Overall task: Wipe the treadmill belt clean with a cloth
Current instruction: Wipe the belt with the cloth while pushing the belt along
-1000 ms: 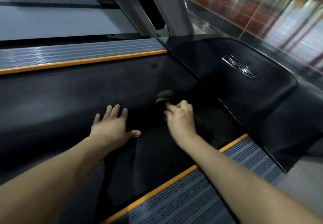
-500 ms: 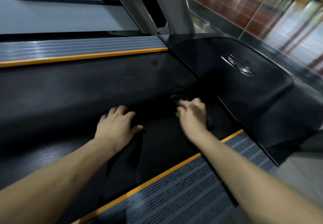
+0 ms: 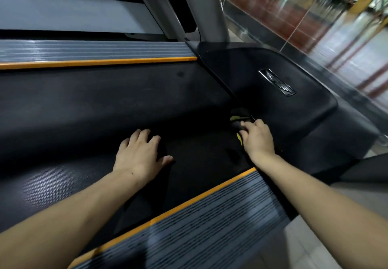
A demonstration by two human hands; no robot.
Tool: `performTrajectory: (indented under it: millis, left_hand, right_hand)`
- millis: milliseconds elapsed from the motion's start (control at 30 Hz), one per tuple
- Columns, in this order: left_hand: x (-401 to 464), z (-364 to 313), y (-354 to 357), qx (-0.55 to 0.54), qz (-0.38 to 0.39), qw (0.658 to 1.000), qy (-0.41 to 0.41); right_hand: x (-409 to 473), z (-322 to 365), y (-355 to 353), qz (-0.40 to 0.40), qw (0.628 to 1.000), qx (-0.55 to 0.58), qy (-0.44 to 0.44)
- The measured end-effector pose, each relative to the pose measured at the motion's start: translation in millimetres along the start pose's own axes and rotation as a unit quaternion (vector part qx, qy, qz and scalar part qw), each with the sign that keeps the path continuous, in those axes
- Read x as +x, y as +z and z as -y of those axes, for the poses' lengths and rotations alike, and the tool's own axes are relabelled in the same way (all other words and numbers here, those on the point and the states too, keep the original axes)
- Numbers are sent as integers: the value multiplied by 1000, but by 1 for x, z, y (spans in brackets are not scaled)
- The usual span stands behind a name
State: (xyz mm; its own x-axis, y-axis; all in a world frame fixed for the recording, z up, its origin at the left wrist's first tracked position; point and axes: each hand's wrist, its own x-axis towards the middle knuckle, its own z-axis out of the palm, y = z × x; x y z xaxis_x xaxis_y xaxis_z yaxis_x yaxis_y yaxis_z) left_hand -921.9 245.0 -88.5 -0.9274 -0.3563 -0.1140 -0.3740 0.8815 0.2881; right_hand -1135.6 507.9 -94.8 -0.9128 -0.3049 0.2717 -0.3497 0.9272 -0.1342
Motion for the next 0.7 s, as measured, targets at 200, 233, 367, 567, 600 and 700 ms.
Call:
performTrajectory:
  millis: [200, 233, 367, 567, 600, 700]
  left_hand:
    - [2, 0, 3, 13, -2, 1000, -8]
    - [2, -1, 4, 15, -2, 1000, -9]
    - [5, -3, 5, 14, 2, 1000, -9]
    - [2, 2, 4, -1, 10, 1000, 1]
    - [1, 5, 4, -8, 15, 1000, 4]
    - [-3, 11, 3, -20, 25, 999, 14]
  right_hand:
    - [-1, -9, 0, 31, 999, 14, -6]
    - [5, -6, 3, 18, 999, 25, -10]
    - [33, 11, 13, 1, 1000, 30, 10]
    - [-3, -22, -8, 50, 998, 0, -30]
    - [-11, -25, -10, 57, 998, 10, -17]
    - [-16, -12, -12, 62, 997, 37, 42]
